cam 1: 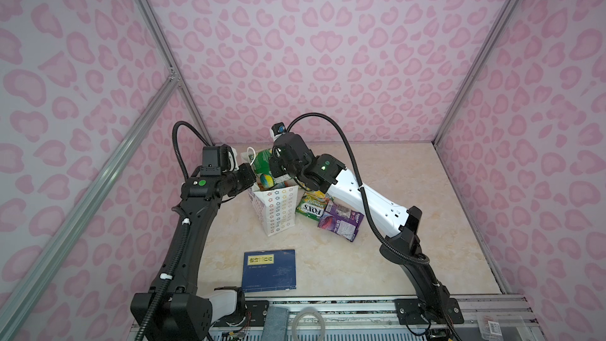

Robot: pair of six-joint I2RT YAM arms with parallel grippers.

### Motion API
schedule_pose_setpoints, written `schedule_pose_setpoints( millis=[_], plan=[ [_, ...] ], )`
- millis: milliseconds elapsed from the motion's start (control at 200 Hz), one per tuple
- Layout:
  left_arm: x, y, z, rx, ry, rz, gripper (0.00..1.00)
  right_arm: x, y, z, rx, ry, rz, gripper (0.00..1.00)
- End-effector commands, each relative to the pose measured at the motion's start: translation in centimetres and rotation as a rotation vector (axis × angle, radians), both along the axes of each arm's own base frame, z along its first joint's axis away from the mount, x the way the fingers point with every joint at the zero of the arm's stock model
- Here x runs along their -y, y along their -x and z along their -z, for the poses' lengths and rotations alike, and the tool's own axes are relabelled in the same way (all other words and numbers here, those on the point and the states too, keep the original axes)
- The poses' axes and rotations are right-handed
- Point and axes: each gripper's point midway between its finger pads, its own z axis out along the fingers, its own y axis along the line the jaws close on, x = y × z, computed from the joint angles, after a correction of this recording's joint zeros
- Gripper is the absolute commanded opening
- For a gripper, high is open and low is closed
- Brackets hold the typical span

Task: Place the snacks into the paper bag
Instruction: 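Lower the green bag into the paper bag and open the right gripper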

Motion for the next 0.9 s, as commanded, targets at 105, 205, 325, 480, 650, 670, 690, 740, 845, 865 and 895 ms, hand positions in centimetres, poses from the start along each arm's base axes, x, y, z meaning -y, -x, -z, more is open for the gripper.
schedule_pose_setpoints(
  millis=[105, 205, 325, 480, 650, 670, 690, 740, 845, 865, 895],
  plan=[
    [0.3, -0.2, -0.6, 0.029, 0.018, 0.015, 0.05, -0.9, -0.6, 1.3, -0.038, -0.032, 0.002, 0.0],
    [0.3, -0.2, -0.6, 0.027, 0.017, 0.013, 0.05, -1.0, -1.5, 3.9, -0.088, -0.01, 0.024, 0.01],
    [0.3, -0.2, -0.7, 0.029, 0.022, 0.016, 0.05, -1.1, -2.0, 4.4, -0.074, 0.005, 0.031, 0.29],
    [0.2, -0.3, -0.4, 0.023, 0.019, 0.01, 0.05, 0.1, -2.7, 2.0, -0.045, -0.002, 0.062, 0.47],
    [0.0, -0.3, -0.4, 0.024, 0.017, 0.005, 0.05, -0.2, -0.3, -2.3, 0.029, -0.039, -0.011, 0.62],
    [0.0, -0.3, -0.4, 0.022, 0.017, 0.005, 0.05, 0.2, 0.4, -4.0, 0.054, -0.052, -0.018, 0.64],
    [0.0, -0.3, -0.4, 0.022, 0.017, 0.005, 0.05, 0.4, 0.8, -4.8, 0.069, -0.055, -0.024, 0.66],
    [0.0, -0.4, -0.3, 0.02, 0.02, 0.006, 0.05, 1.0, 1.7, -6.5, 0.108, -0.05, -0.027, 0.69],
    [0.1, -0.4, -0.2, 0.016, 0.025, 0.007, 0.05, 3.4, 2.7, -9.6, 0.203, -0.002, 0.023, 0.77],
    [0.1, -0.4, -0.3, 0.018, 0.024, 0.007, 0.05, 4.0, 2.8, -10.0, 0.22, 0.01, 0.038, 0.78],
    [0.0, -0.4, -0.3, 0.02, 0.023, 0.006, 0.05, 5.0, 2.8, -10.7, 0.247, 0.029, 0.066, 0.82]
  ],
)
